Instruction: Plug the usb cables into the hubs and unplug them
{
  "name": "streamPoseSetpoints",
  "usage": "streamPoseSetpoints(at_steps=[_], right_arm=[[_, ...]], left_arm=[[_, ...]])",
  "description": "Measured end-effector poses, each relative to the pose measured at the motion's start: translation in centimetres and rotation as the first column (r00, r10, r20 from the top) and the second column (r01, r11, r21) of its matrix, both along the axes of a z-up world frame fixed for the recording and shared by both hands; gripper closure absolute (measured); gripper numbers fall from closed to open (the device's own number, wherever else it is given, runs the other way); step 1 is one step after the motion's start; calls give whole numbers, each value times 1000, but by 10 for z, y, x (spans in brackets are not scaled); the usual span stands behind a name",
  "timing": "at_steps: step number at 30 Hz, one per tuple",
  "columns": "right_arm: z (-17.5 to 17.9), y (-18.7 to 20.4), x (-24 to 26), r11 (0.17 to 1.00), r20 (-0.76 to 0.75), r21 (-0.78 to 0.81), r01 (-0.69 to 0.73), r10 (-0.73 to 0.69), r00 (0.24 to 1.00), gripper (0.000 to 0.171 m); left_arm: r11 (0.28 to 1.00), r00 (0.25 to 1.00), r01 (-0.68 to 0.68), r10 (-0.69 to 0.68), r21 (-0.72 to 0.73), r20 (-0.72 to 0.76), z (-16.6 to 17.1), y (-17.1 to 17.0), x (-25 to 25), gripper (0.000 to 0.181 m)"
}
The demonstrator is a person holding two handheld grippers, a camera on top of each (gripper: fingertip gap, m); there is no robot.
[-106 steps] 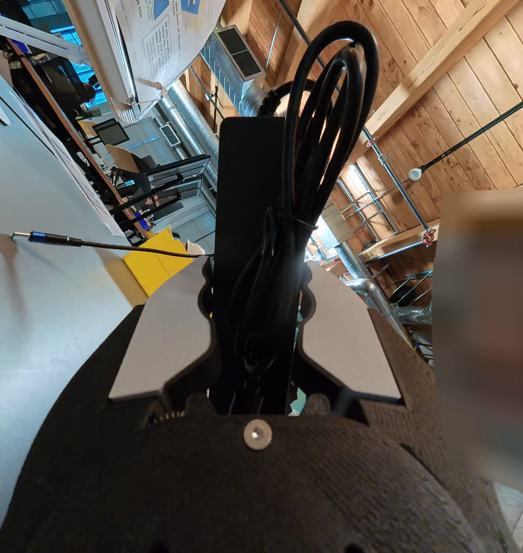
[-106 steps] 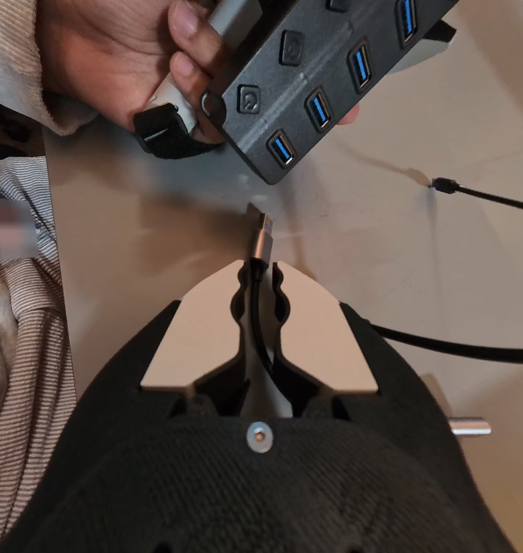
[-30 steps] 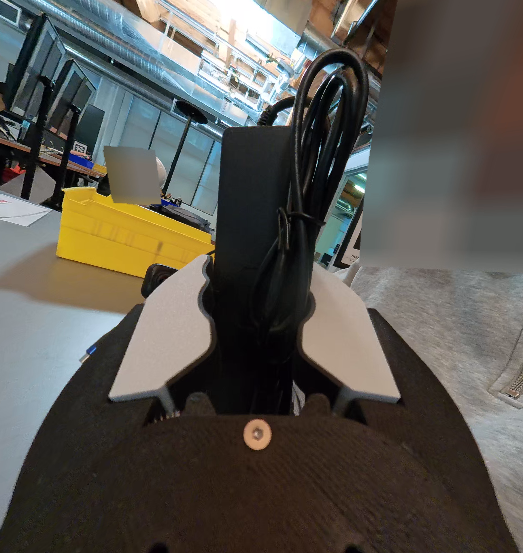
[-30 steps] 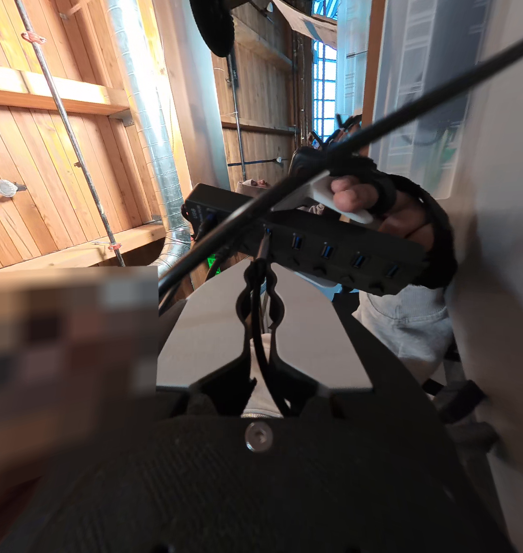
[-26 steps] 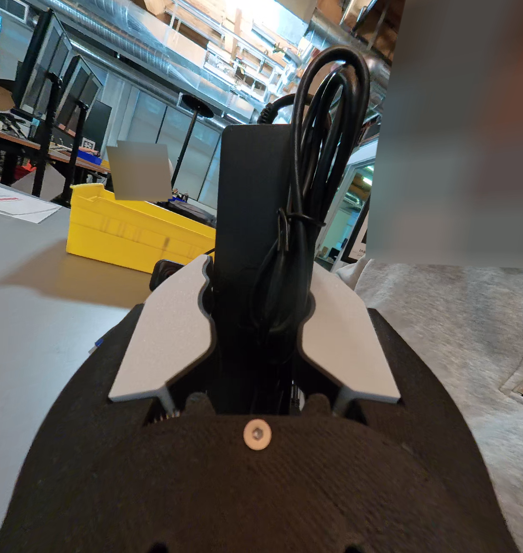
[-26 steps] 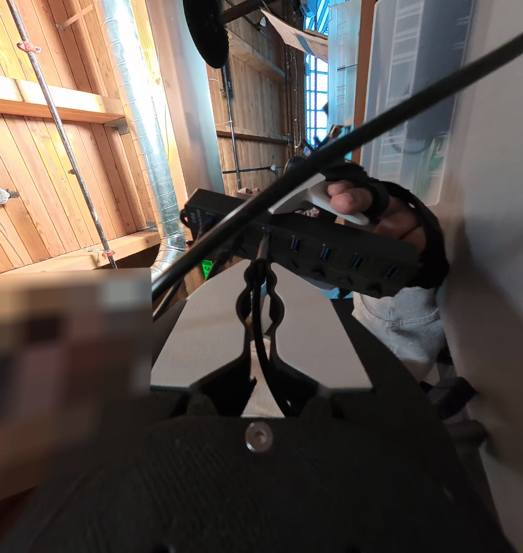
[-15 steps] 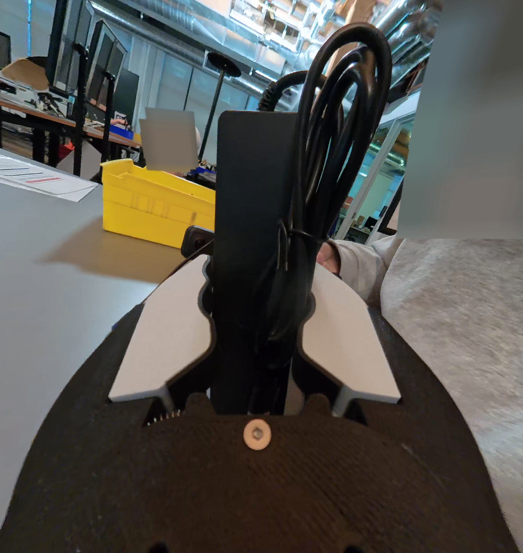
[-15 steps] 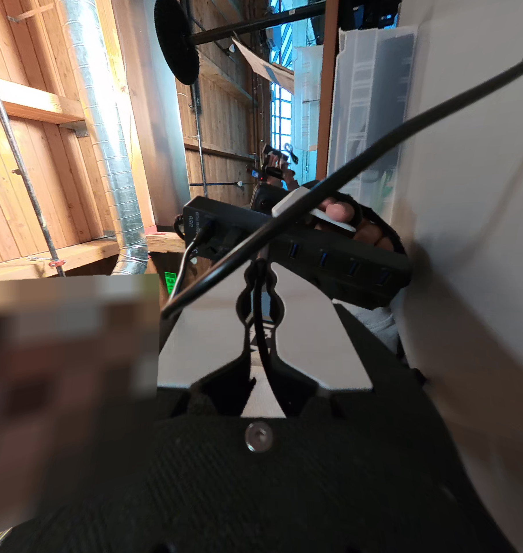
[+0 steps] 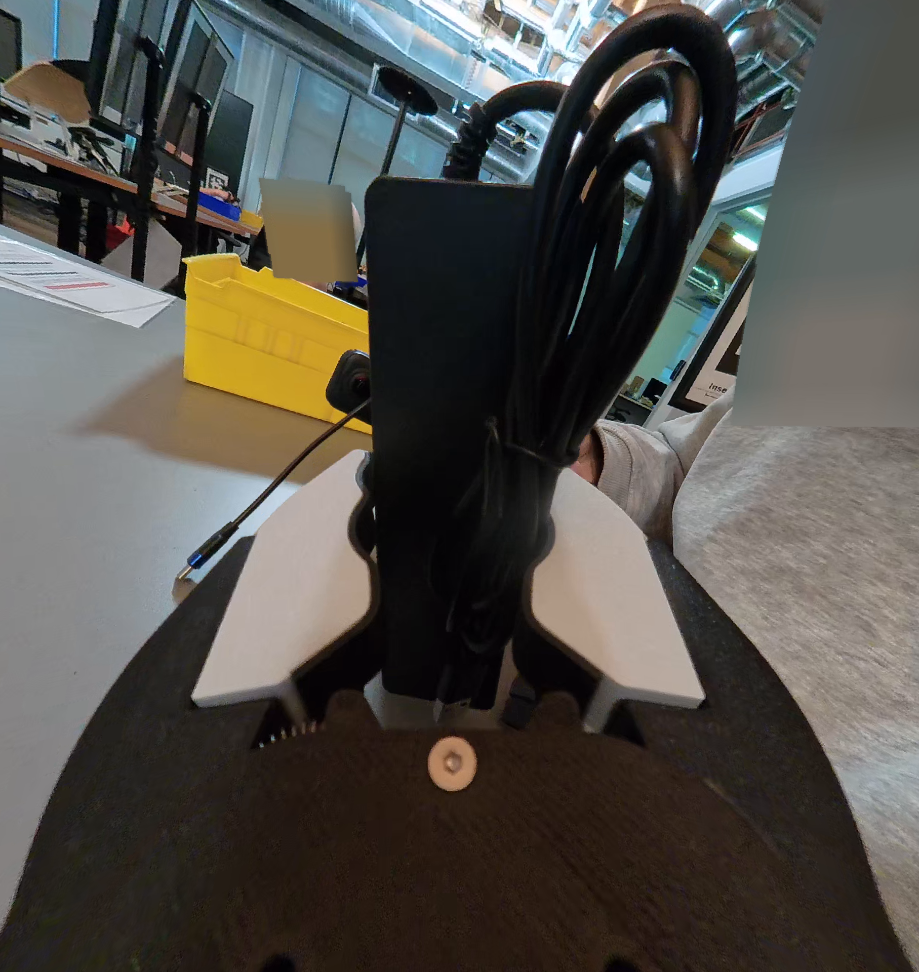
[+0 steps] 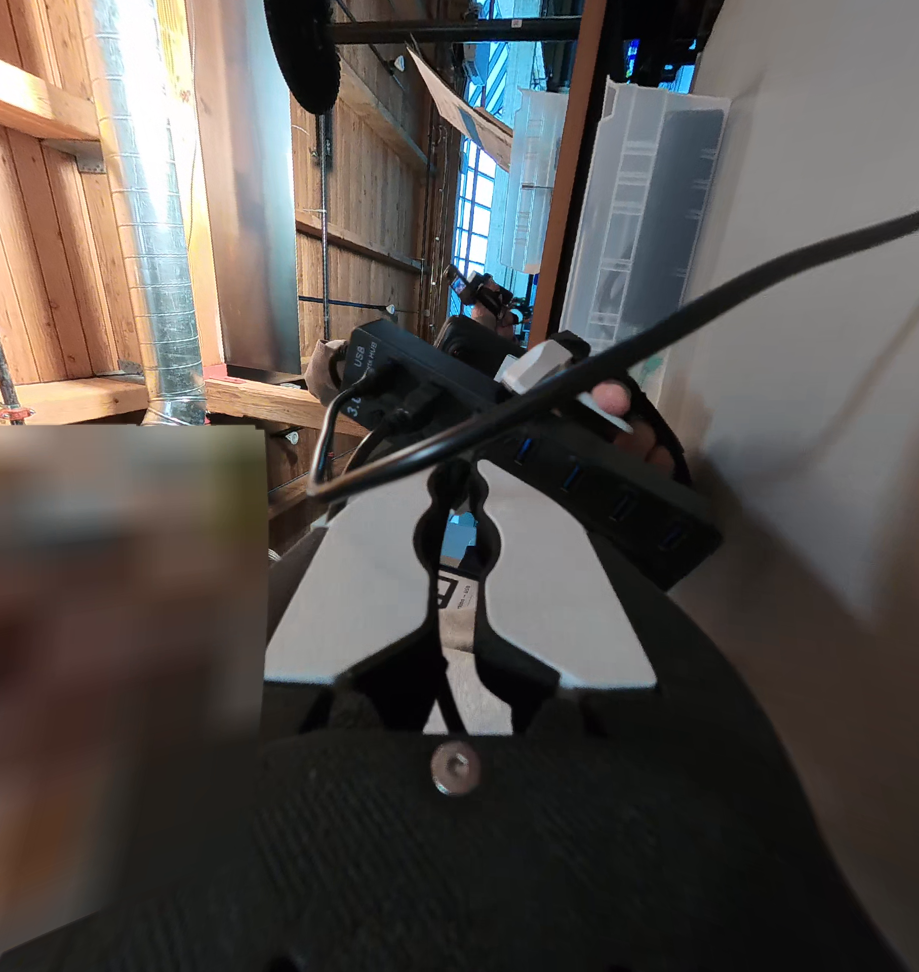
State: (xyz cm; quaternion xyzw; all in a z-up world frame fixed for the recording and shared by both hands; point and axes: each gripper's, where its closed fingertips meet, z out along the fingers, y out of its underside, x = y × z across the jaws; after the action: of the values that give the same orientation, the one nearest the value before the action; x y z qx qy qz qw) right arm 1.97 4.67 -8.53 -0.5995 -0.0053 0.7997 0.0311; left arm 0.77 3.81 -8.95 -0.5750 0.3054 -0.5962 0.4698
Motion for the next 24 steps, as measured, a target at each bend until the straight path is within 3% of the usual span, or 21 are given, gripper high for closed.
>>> streamPoseSetpoints(at_steps=[6, 11, 18, 24], right_arm=[[-6, 3, 0, 998, 58, 63, 23, -27, 998, 163], [-11, 2, -3, 993, 106, 118, 25, -38, 994, 163], [-24, 18, 4, 987, 128, 137, 81, -99, 987, 164], [-45, 43, 20, 969, 237, 201, 141, -187, 953, 165]], left_arm=[[999, 999, 41, -41, -6, -13, -2, -6, 6, 124], [987, 994, 105, -102, -123, 26, -5, -7, 13, 125], [967, 999, -6, 14, -254, 30, -14, 17, 6, 126], [918, 983, -129, 169, -376, 76, -21, 42, -13, 127]])
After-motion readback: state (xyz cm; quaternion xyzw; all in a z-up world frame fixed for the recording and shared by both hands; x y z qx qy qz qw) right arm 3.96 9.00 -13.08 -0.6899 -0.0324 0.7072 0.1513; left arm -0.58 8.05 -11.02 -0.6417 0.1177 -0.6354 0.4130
